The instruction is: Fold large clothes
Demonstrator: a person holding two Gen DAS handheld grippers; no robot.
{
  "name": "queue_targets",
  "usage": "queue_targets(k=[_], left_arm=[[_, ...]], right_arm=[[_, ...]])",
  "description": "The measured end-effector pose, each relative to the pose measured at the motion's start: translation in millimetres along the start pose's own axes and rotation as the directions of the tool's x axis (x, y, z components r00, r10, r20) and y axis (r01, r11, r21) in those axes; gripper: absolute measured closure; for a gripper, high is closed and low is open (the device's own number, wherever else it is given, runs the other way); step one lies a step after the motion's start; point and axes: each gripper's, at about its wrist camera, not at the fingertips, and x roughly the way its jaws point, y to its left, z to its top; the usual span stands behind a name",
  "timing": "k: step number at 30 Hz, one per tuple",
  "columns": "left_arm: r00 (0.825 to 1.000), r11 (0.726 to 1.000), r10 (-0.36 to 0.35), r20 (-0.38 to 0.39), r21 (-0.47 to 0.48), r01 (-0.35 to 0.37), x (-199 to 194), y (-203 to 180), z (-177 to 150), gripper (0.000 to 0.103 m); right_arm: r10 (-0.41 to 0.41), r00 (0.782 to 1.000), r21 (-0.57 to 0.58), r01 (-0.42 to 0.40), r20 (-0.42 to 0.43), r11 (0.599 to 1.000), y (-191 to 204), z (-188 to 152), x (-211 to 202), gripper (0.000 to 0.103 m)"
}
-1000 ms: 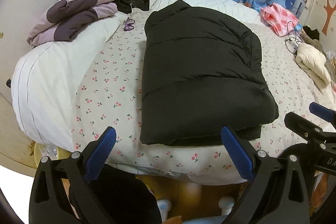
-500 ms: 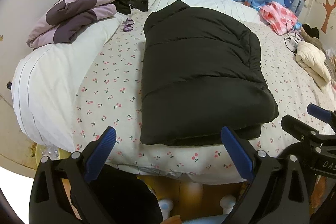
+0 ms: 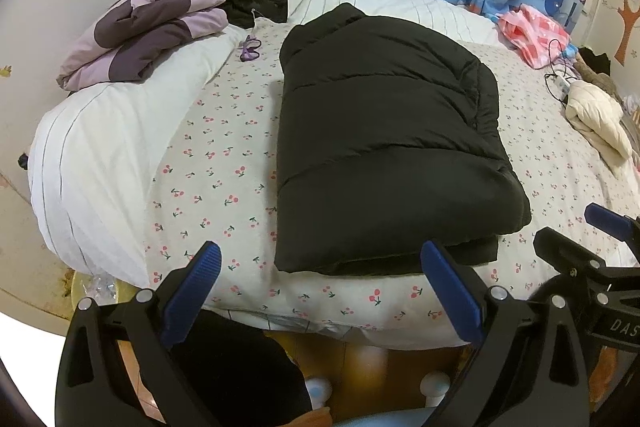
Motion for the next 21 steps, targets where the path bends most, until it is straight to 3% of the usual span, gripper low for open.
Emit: queue_targets(k=[21], left_arm=[[0.999, 0.999, 0.037, 0.004, 0.026, -0.037, -5.4, -2.4, -0.7, 0.007]], right_arm=[[0.004, 1.000, -0.012, -0.004, 0.000, 1.000, 5.9, -1.9, -3.0, 0.006]])
